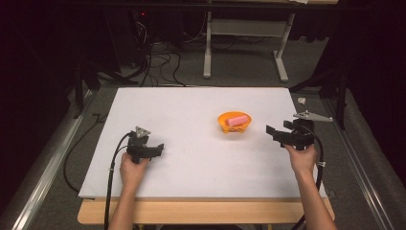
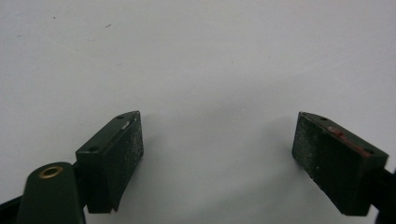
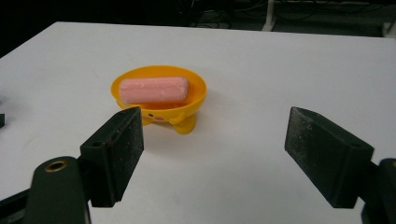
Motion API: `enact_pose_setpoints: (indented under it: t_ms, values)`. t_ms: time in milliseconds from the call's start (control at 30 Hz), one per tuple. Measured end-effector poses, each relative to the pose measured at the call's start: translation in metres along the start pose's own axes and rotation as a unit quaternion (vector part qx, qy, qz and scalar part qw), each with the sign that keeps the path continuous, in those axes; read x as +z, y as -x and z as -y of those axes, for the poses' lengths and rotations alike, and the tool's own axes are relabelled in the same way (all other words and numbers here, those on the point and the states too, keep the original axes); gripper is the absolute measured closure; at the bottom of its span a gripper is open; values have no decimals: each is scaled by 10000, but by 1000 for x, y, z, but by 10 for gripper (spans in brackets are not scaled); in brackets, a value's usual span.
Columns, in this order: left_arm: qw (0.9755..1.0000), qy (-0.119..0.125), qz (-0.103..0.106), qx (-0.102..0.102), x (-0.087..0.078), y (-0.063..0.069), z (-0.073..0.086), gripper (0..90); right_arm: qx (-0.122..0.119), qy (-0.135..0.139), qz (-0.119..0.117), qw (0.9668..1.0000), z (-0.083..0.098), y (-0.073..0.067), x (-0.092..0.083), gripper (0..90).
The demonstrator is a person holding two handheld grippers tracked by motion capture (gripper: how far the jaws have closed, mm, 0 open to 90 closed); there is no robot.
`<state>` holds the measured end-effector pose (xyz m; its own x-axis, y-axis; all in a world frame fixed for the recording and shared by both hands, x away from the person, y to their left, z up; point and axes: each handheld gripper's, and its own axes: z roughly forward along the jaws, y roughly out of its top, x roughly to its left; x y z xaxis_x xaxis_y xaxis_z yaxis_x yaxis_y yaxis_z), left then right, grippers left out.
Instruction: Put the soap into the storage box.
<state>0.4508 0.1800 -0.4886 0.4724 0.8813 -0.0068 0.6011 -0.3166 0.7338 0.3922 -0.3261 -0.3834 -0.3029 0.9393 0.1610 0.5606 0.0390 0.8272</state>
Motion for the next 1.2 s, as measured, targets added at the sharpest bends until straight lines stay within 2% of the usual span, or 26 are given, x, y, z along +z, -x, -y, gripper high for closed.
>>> enact_pose_setpoints:
  t_ms: [600, 1033, 1200]
  values:
    - [10000, 0, 3, -5, 0, 0, 0, 169, 109, -59, 24, 9999, 21, 6, -3, 205]
    - [10000, 0, 2, -3, 0, 0, 0, 170, 186, -186, 37, 9996, 39, 8, 2, 207]
    - [10000, 0, 0, -1, 0, 0, 0, 169, 137, -214, 37, 9997, 45, 8, 5, 210]
